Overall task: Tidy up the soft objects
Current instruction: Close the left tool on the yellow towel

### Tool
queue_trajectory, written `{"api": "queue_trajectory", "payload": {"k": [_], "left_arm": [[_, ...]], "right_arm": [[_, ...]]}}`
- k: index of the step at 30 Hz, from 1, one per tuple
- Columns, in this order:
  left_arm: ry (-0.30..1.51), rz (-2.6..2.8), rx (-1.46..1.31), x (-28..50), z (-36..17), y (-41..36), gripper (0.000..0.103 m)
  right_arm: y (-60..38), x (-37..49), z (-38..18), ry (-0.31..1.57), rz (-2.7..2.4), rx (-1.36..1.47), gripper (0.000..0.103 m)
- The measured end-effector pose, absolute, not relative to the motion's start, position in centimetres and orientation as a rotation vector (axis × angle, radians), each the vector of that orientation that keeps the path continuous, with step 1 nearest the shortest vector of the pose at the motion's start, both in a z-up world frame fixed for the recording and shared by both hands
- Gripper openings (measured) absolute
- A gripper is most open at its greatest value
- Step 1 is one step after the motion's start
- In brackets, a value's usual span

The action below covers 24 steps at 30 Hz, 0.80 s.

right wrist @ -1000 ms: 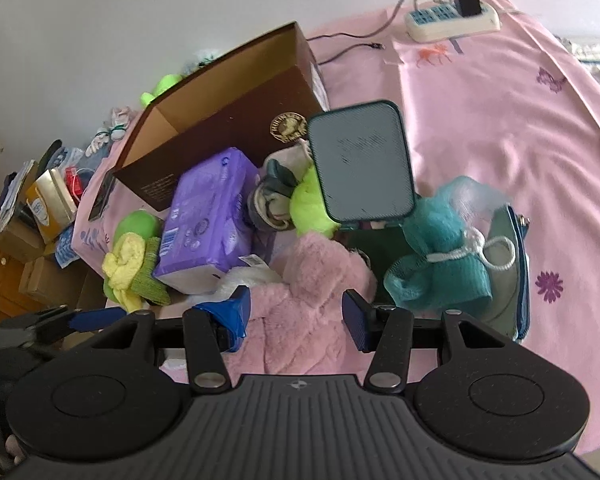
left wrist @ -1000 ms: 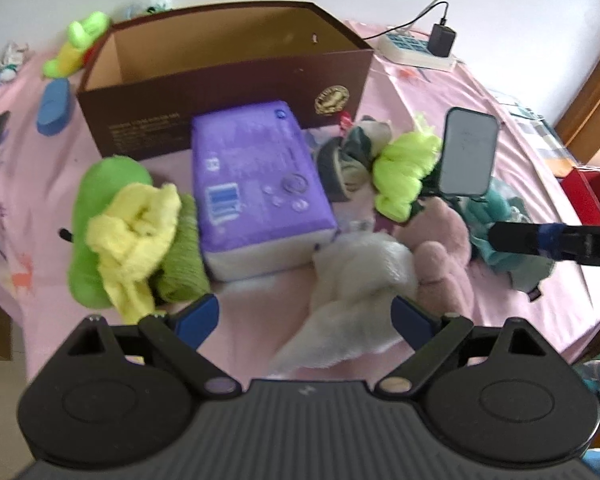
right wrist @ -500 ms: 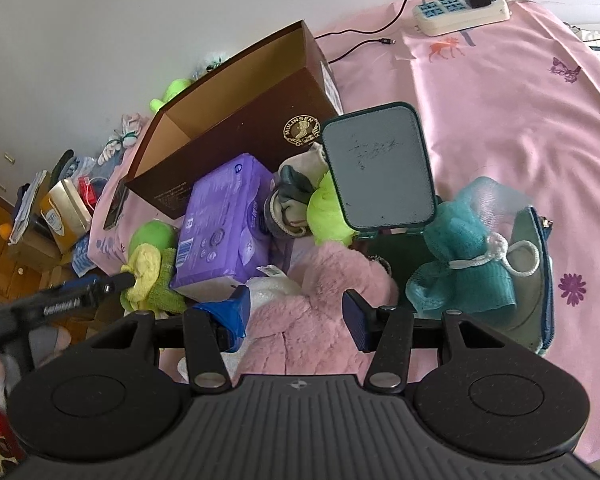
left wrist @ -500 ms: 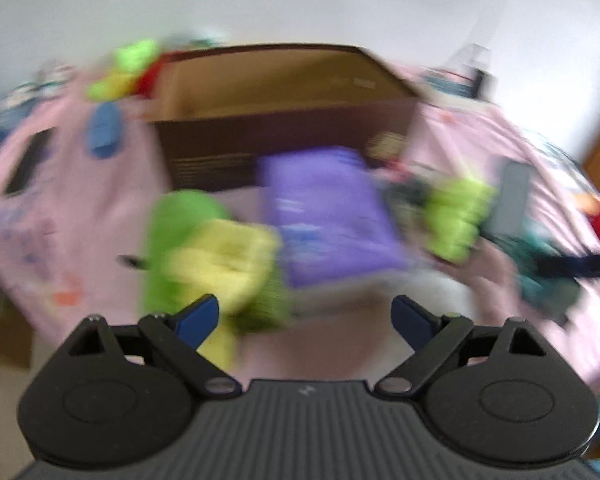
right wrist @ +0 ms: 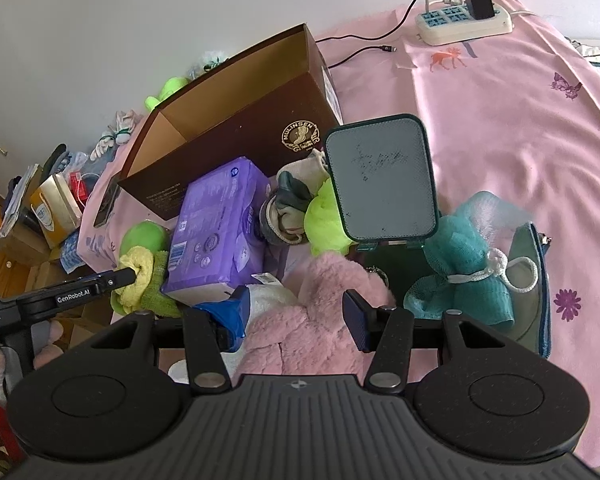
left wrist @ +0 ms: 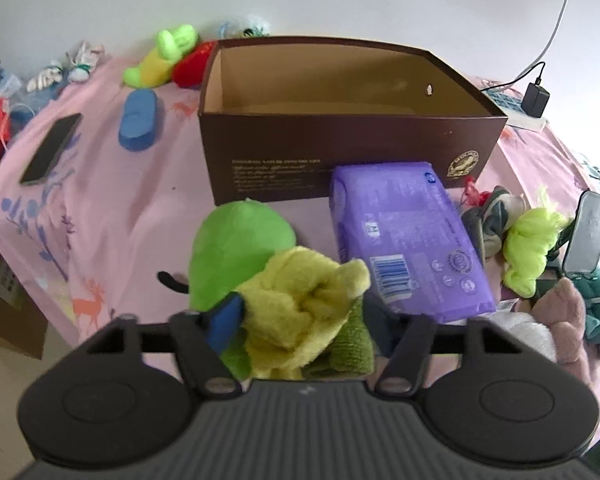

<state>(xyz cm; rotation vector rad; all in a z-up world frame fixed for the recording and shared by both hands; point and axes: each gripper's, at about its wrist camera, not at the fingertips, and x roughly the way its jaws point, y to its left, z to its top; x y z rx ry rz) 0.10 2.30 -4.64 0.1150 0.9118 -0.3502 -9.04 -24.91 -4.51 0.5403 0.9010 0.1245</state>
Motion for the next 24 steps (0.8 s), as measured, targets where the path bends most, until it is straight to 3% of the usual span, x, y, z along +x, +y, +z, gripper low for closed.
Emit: {"api": "queue_trajectory", "payload": {"k": [2,6,10,15,24], "left_arm": [[0.898,-0.346,0.11,-0.1,-4.5,2.8,0.048],[0.899,-0.327,0.103,-0.1,-4.4,3.3,0.029],[0.887,-0.316,0.112,-0.2,-4.5,3.0,0.026],[0.854,-0.302,0.107,-1.1,-3.7,2.9,0.01],[0.806,-0.332,0.035,-3.8,-0.3,4.5,0.009]], "right_arm": [[-24.7,-8.8,-4.6,0.908,0.131,0.542,0.035],[-24.3,-8.4,-4.5,0.913,0.144,0.542,0.035],[-24.1,-8.5,-4.4,0.918,0.142,0.533,0.035],[-24.8,-8.5,-4.5,0.934,0.112,0.553,0.035],[-21.2,-7.3,-4.3,0.948,0.148,0.364,0.035]]}}
